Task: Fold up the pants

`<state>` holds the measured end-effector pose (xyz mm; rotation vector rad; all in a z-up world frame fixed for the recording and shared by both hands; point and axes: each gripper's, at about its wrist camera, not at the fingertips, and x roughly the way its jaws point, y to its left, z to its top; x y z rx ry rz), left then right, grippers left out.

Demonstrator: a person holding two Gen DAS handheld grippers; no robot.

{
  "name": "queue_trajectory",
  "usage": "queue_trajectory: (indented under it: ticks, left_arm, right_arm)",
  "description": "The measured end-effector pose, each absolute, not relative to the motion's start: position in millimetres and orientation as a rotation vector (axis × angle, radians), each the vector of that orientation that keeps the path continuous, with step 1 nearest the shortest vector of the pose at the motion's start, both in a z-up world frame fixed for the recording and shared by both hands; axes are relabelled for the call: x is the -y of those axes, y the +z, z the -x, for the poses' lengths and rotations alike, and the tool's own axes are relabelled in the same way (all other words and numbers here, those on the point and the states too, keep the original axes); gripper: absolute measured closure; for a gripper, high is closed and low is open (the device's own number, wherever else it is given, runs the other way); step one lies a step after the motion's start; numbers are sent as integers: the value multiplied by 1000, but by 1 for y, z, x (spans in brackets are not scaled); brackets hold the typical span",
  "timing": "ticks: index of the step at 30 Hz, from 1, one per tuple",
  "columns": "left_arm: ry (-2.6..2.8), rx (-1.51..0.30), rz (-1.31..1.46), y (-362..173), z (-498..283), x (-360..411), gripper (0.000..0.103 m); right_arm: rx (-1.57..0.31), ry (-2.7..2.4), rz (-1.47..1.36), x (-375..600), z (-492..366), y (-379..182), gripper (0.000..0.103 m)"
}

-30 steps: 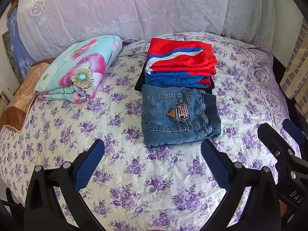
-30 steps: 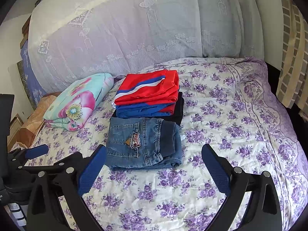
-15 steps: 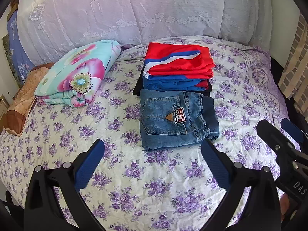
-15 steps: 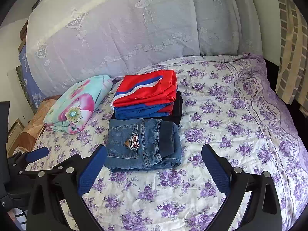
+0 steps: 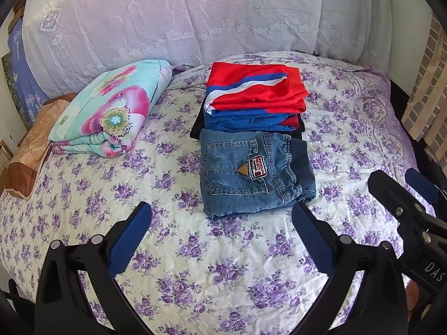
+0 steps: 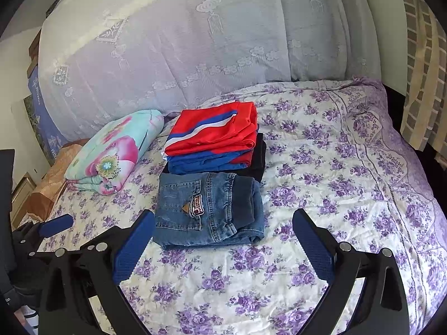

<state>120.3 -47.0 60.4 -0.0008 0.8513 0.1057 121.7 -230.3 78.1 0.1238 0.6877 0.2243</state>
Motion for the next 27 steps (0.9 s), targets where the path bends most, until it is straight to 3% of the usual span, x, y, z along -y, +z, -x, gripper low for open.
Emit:
queue_trajectory:
  ticks: [27]
  left_arm:
    - [120, -850, 15, 65, -120, 41, 5]
  right_arm:
    - [-680, 228, -119, 230, -120, 83, 4]
